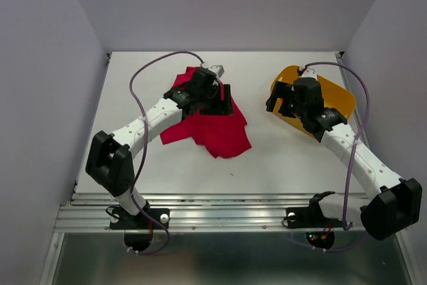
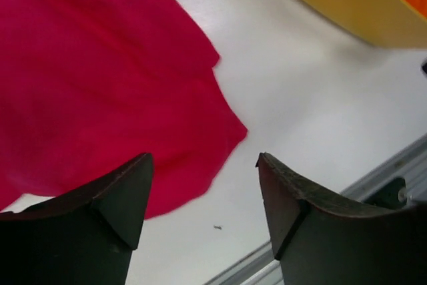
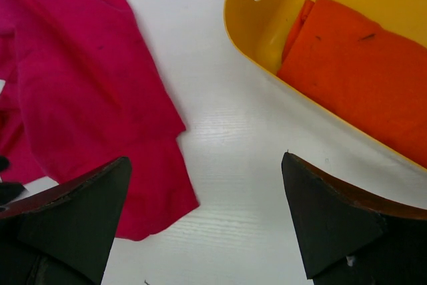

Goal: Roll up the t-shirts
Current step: Pick up the T-shirt from the center of the board.

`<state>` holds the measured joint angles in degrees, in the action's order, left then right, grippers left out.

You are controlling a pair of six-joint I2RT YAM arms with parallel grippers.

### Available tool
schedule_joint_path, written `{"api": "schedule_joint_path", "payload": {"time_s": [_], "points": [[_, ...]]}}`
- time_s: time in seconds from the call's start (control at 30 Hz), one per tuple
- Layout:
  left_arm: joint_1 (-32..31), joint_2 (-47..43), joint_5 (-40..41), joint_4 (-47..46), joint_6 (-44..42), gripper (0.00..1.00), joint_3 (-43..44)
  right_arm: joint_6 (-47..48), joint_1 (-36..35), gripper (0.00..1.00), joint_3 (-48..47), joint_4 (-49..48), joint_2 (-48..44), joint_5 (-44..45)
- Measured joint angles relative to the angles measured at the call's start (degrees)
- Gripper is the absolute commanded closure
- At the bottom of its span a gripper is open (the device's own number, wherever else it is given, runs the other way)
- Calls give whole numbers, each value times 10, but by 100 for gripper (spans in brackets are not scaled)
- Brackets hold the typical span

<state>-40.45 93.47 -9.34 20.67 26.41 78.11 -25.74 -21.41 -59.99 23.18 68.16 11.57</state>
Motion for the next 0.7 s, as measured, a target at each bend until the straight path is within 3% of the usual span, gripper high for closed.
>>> {"api": "schedule_joint_path", "payload": {"time_s": [0.13,0.27,0.47,0.5,0.7], "points": [[97,-20,5,8,-7,33,1,0,0,0,19,16,0,-12],[195,-30,19,7,-8,30,-10,0,-26,0,21,19,2,-16],[256,-30,58,10,5,12,-89,5,-204,0,4,19,80,24],[260,-30,62,13,8,2,-110,5,-229,0,0,19,100,29],[295,-44,98,11,39,1,-229,42,-358,0,-46,19,225,57]]}}
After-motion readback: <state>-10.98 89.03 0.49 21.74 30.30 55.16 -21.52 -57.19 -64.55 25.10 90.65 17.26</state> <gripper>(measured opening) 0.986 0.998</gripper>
